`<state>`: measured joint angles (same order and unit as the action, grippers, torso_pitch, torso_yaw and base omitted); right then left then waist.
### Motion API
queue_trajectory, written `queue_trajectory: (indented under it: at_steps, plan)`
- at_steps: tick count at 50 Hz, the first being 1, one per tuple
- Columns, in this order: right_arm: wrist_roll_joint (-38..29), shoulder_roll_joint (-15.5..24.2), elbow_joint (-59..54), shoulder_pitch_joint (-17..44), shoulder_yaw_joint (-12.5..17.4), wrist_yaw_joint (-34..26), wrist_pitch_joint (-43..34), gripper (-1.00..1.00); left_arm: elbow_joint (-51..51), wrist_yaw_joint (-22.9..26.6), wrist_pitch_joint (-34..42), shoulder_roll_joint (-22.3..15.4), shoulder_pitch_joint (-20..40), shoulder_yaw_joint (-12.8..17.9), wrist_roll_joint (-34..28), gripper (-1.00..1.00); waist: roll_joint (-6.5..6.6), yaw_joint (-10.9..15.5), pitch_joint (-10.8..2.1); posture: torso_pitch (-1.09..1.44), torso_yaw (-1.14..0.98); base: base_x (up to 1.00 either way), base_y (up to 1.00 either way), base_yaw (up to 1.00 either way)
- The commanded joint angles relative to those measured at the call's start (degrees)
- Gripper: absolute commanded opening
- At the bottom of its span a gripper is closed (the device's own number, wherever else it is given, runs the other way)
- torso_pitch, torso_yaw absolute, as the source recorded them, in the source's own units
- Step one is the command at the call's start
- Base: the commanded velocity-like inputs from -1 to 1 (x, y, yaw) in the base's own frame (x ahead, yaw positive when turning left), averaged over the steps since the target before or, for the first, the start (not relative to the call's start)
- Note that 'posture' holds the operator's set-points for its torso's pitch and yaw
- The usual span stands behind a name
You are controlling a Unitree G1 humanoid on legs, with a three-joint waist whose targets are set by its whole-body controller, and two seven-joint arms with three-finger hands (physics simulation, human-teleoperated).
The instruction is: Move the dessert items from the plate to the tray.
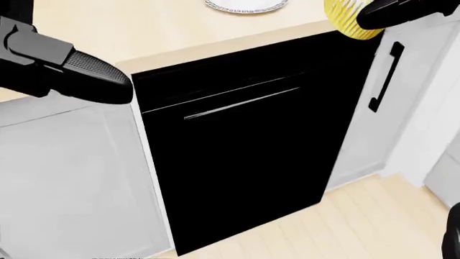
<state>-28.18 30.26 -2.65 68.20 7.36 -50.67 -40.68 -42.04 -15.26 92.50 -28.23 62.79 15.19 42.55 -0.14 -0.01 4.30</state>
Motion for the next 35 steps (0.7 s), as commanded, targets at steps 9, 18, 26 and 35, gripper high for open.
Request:
queue_trajectory:
  at_steps: [9,18,26,35]
  plan:
    - [0.6,0.5,1.3,1.9,0.6,0.7,1.3,-1.00,-0.6,1.1,0.0,-0.2,1.1,0.3,-3.1,1.00,3.98,0.6,-3.23,0.00,0.00,0.00,-1.00,0.00]
    - [0.6,0.3,1.7,1.6,0.4,0.5,1.1,-1.00,-0.9,1.5,0.0,-0.3,0.7,0.7,-3.3,1.00,-1.97,-0.1,-2.14,0.00,0.00,0.00,-1.00,0.00]
    - [0.3,-0.2,3.9,0.3,0.1,-2.1,1.3,-1.00,-1.1,2.6,0.0,-0.3,0.5,0.8,-4.5,1.00,-1.78,1.8,-0.94,0.00,0.00,0.00,-0.25,0.62]
    - [0.0,-0.5,3.6,0.4,0.2,-1.9,1.8,-1.00,-1.3,3.8,0.0,-0.3,0.3,0.9,-5.7,1.00,0.26,1.5,-0.38,0.00,0.00,0.00,0.00,1.00]
